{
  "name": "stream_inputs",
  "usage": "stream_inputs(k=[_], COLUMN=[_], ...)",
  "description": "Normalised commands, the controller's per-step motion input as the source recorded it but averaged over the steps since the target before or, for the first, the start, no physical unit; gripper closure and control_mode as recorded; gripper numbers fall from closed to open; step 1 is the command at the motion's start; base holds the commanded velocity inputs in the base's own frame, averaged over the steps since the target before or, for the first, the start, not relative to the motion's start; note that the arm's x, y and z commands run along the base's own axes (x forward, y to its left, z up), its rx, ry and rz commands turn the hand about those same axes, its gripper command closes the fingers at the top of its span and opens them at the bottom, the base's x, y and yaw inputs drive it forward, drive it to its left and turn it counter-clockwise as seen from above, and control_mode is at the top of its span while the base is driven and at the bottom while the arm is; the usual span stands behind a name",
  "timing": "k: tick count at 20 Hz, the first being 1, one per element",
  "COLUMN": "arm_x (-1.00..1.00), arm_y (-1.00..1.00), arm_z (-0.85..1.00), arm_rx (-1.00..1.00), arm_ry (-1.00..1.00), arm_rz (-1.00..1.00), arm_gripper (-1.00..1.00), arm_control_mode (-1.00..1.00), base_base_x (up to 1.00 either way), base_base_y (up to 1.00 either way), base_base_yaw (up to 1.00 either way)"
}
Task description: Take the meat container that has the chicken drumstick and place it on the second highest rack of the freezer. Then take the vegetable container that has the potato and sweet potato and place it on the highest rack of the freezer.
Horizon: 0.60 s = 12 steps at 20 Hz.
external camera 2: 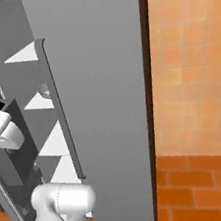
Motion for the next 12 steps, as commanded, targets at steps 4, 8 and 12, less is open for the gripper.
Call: stream_inputs(k=[4,8,12], arm_x=[0.0,0.0,0.0], arm_y=[0.0,0.0,0.0], arm_z=[0.0,0.0,0.0], arm_rx=[0.0,0.0,0.0], arm_ry=[0.0,0.0,0.0], arm_rz=[0.0,0.0,0.0], arm_gripper=[-1.0,-1.0,-1.0], arm_control_mode=[1.0,1.0,1.0], base_base_x=[-0.54,-0.39,-0.03], base_base_y=[-0.41,-0.11,0.01], base_base_yaw=[0.81,0.9,0.97])
